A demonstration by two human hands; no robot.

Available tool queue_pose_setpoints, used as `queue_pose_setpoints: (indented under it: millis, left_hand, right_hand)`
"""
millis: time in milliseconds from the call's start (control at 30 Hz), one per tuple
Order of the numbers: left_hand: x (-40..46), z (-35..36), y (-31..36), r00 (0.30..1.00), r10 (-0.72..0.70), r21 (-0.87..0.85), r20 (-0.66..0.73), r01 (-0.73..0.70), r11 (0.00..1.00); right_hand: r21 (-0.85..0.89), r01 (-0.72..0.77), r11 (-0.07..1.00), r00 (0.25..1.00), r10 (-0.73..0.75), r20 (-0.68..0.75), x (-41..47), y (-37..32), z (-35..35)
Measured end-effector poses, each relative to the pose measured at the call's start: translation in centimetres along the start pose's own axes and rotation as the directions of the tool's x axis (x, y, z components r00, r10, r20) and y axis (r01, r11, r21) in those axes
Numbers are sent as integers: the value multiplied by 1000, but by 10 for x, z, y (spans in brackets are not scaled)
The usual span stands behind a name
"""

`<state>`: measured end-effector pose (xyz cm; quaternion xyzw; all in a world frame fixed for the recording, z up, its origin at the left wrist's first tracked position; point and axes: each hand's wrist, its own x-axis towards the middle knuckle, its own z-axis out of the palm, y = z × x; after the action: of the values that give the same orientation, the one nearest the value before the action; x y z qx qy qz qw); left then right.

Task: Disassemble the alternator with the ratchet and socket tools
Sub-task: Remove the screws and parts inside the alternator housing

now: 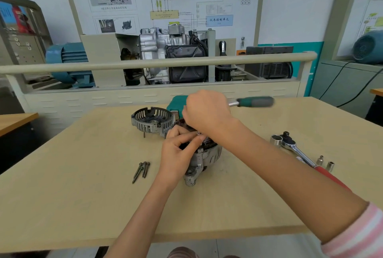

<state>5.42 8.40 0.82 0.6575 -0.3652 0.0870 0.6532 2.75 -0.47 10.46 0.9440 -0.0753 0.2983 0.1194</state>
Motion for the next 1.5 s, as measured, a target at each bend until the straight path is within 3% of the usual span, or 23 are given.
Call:
queue_pose_setpoints:
  millis: [67, 133, 300, 500, 600, 700, 767, 833, 1000, 1100, 1200, 1367, 1500]
  left_hand:
    - [0, 1, -1, 1000, -16, -6, 5, 16, 1000]
    - [0, 0, -1, 1000, -29, -23, 4, 30, 999]
    - [0, -3, 0, 999, -36, -30, 40, 37, 999]
    - [-1, -2, 4, 999, -4, -33, 51, 6, 999]
    - [-1, 1, 4, 1000, 4, -11, 5, -4, 1000]
    - [0, 5, 3, 1000, 1, 21, -21, -1, 1000]
    - [0, 6, 4, 1000, -15, 29, -28, 15, 999]
    - [0, 5, 5, 1000, -18, 44, -21, 19, 999]
    - [-1, 2, 6, 999, -28, 24, 30, 27, 999]
    - [-2, 1, 6, 999, -17, 21, 47, 16, 1000]
    - [-2, 2, 4, 1000, 8, 31, 25, -9, 999]
    - [0, 4, 1, 1000, 3, 53, 6, -4, 999]
    - [-1, 2, 3, 1000, -21, 61, 20, 20, 998]
  right_hand:
    - [-76, -138, 988, 990, 139, 17, -1, -7, 1]
    - [-104, -140, 985, 989, 144, 25, -1, -12, 0]
    - [-64, 75, 995, 997, -76, -6, 2, -7, -3]
    - [154, 269, 951, 962, -274, 10, 0, 9, -8]
    - [103, 194, 976, 981, -195, -2, -2, 6, -6]
    - [-7, -90, 996, 996, 90, -11, -1, -2, 1]
    - [-41, -167, 985, 986, 167, 0, 1, -6, 2]
    - [-22, -113, 993, 994, 112, -13, 3, -3, 3]
    - [125, 229, 965, 974, -227, -28, 1, 9, -2]
    - [194, 272, 943, 961, -275, -15, 0, 12, -6]
    - [129, 208, 970, 978, -208, -18, -2, 8, -5]
    - [-84, -136, 987, 991, 135, -23, 0, -12, -1]
    - [-78, -61, 995, 997, 56, -62, 1, -13, 0]
